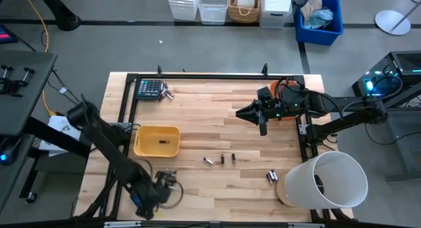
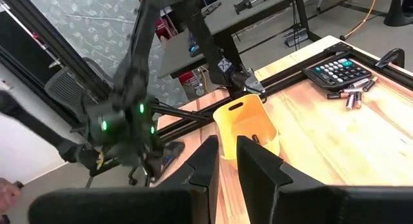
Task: Sort batteries
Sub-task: Put the black battery into the yellow bin
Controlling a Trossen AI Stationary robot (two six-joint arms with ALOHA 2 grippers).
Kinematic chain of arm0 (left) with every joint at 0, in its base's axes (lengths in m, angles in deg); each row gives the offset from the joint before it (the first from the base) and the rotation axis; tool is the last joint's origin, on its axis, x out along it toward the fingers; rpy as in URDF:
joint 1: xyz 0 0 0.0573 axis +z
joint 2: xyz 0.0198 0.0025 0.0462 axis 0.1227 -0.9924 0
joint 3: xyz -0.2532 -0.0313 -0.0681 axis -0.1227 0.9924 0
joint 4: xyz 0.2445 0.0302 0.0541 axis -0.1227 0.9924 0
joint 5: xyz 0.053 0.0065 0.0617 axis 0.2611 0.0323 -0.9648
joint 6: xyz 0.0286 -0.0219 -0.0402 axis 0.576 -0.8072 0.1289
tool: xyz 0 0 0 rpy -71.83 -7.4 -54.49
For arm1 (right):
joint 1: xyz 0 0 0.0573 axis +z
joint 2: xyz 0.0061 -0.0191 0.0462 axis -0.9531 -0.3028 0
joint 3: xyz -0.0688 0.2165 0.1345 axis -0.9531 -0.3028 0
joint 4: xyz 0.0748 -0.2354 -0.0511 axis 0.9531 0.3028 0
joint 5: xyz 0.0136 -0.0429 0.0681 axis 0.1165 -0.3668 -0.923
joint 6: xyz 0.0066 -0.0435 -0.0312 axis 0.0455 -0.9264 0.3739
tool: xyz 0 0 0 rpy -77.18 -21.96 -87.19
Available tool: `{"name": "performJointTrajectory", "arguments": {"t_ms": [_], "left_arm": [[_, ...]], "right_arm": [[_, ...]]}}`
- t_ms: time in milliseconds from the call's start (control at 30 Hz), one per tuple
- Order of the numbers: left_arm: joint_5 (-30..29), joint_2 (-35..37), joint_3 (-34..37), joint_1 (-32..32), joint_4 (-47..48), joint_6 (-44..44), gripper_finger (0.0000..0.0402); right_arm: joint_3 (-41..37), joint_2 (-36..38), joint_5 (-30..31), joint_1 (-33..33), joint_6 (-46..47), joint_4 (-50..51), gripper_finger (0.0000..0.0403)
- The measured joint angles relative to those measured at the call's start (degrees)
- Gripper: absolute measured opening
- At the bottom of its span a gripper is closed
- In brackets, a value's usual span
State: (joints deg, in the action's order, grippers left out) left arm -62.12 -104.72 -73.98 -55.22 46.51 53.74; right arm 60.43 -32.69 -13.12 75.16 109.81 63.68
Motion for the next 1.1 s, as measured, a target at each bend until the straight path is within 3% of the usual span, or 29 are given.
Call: {"name": "performJointTrajectory", "arguments": {"t_ms": [200, 267, 333, 467, 667, 833, 967, 1100], "left_arm": [[-27.23, 16.59, -0.09, 4.65, 15.13, -2.54, 0.0026], [-32.44, 20.17, -0.04, 8.42, 22.28, -3.36, 0.0026], [-31.55, 22.4, 0.4, 13.41, 26.68, -3.31, 0.0026], [-22.18, 23.33, 5.0, 22.94, 27.63, -0.82, 0.0031], [-16.08, 19.47, 8.41, 30.69, 25.37, 6.39, 0.0144], [-14.37, 16.49, 4.14, 37.63, 29.66, 10.95, 0.0227], [-18.27, 16.22, -1.37, 50.68, 32.06, 12.73, 0.0253], [-16.31, 15.24, -4.92, 69.75, 26.15, 16.51, 0.0252]], "right_arm": [[0.0, 0.0, 0.02, -0.16, 0.0, 0.03, 0.0051], [0.0, 0.0, 0.02, -0.15, -0.01, 0.02, 0.0051], [0.0, 0.0, 0.02, -0.15, -0.3, 0.04, 0.0051], [0.0, 0.0, 0.06, -0.15, -0.37, 0.04, 0.0051], [0.0, 0.0, 0.06, -0.15, -0.42, 0.04, 0.0051], [0.0, 0.0, 3.16, -0.15, -0.44, -0.02, 0.0051], [0.0, 0.0, 8.71, -0.72, -0.03, -0.7, 0.0051], [0.0, 0.0, 11.63, -3.85, -0.05, -1.42, 0.0051]]}}
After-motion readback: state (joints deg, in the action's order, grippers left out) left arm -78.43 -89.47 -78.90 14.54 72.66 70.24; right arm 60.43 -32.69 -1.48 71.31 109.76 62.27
